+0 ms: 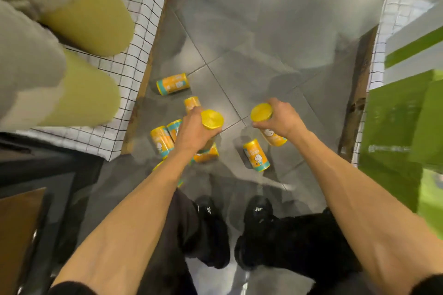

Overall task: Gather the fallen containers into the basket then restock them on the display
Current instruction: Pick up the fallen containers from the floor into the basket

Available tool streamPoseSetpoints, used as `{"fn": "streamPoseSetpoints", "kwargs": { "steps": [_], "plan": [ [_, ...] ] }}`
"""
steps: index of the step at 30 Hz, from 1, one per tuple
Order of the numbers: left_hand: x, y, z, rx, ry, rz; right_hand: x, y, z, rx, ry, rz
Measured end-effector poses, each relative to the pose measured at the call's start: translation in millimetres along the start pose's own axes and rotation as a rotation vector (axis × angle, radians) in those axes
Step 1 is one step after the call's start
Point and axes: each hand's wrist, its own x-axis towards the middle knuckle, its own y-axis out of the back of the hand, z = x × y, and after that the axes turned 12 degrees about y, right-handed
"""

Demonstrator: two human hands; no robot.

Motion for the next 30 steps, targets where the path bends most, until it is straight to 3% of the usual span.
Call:
{"fn": "streamPoseSetpoints", "kwargs": {
  "steps": [10, 16, 23, 30],
  "plan": [
    [-220, 191, 55, -0.290, 0.028, 0.078, -203, 157, -176, 0.249, 0.078, 0.122],
    [-348, 256, 72, -0.381, 0.095, 0.301, -296, 216, -236, 0.299, 0.251, 0.102],
    [-477, 269, 71, -0.626, 0.278, 0.600, -336, 241, -300, 0.229, 0.604, -0.025],
    [-604, 238, 25, -0.848, 0.488, 0.933, -403, 223, -362, 0.133, 0.953, -0.261]
  ]
}}
